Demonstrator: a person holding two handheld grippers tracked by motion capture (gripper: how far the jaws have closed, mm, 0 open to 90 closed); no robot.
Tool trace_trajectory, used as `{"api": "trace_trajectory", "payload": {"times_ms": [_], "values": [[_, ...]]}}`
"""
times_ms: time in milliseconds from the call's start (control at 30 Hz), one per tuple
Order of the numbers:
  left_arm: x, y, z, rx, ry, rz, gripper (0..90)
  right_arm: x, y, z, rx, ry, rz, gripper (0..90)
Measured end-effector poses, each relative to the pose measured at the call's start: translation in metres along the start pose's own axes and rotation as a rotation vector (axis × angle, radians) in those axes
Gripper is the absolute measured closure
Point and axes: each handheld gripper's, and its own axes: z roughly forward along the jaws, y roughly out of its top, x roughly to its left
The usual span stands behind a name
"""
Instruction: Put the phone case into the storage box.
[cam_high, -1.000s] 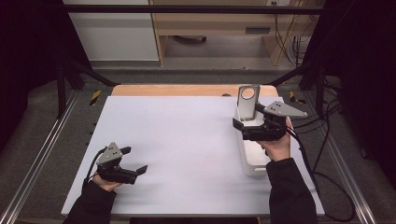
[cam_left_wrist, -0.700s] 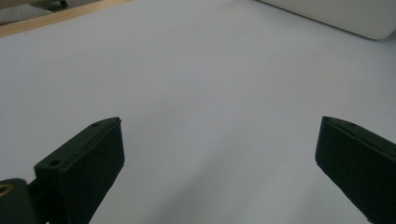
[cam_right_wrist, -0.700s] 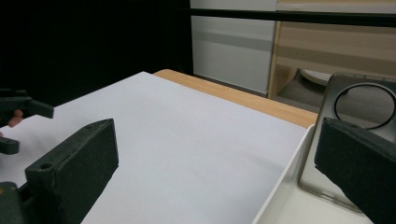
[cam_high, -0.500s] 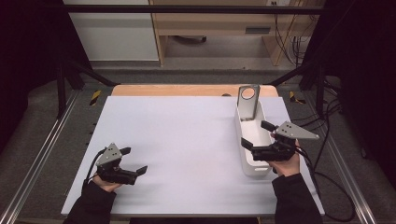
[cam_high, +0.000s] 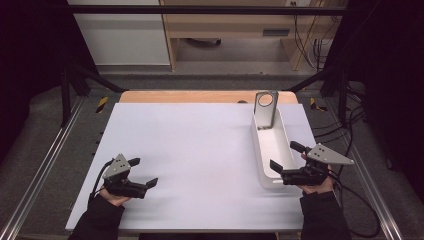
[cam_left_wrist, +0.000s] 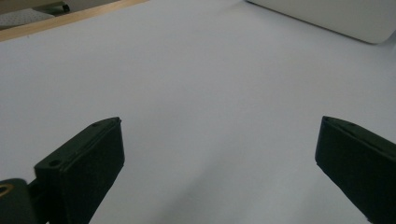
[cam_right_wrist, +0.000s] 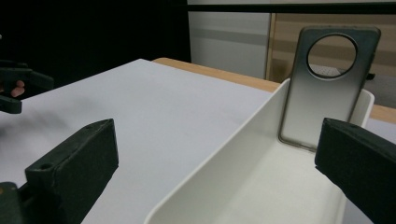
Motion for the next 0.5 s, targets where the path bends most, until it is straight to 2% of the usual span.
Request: {"api": "trace_trajectory", "payload": {"times_ms": [300, 500], "values": [[-0.001, 0.000, -0.002, -0.016, -0.001, 0.001, 0.7, -0.008, -0.020, -0.015, 0.013, 0.001, 0.017, 0.1], [-0.002, 0.000, -0.002, -0.024, -0.001, 0.003, 0.7, -0.016, -0.030, -0.024, 0.018, -0.014, 0.038, 0.0]]}}
